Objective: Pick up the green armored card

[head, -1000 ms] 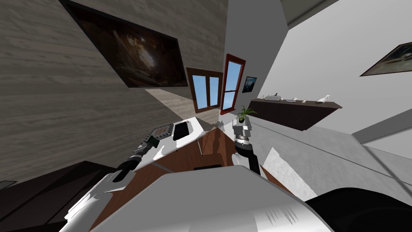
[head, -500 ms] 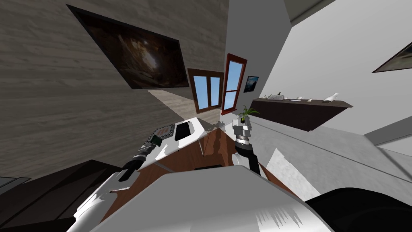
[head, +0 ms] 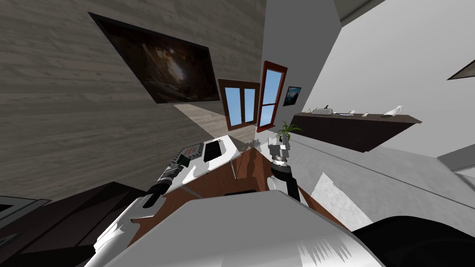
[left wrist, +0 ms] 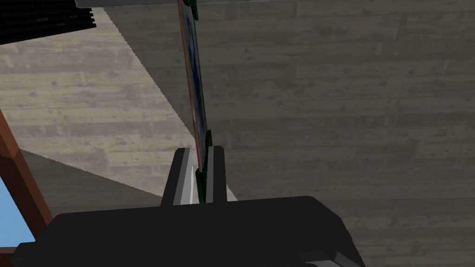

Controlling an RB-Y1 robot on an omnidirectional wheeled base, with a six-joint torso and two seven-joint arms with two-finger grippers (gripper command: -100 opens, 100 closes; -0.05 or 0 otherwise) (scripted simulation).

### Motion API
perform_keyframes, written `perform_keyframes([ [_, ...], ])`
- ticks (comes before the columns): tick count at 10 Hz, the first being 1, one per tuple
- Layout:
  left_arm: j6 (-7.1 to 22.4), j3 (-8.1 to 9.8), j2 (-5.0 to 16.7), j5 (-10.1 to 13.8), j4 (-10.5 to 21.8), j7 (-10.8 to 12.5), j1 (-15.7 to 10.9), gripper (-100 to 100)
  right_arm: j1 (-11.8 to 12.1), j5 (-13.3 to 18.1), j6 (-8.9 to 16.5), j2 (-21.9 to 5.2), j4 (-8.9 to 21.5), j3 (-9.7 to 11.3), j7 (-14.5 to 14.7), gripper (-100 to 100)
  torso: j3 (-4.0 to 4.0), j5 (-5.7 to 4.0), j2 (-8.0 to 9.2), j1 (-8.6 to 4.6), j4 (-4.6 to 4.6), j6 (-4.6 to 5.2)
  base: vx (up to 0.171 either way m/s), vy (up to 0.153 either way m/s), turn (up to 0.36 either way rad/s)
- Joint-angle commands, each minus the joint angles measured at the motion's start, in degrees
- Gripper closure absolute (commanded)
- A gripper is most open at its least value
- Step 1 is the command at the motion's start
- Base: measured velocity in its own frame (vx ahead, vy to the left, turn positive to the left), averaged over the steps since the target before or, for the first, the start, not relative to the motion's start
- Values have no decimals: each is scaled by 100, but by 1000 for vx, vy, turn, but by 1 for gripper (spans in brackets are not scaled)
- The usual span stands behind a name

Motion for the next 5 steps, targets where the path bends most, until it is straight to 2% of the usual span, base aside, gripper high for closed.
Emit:
perform_keyframes([
  [1,264,-106,-253,-161,-286,20,270,100,0,0,0,0,0,0,0,0,0,0,0,0,0,0,38,58,130],
  [3,264,-106,-253,-161,-696,20,270,100,1,0,0,-1,0,-1,0,0,-6,6,-10,28,-4,-6,23,56,50],
  [4,529,-216,-515,-329,-863,26,495,100,0,0,0,0,0,0,0,0,-4,2,-6,18,-1,0,29,88,107],
  [5,529,-216,-515,-329,-1085,26,495,100,1,0,0,-1,0,-1,0,0,-7,9,-8,31,-8,-11,30,82,86],
])
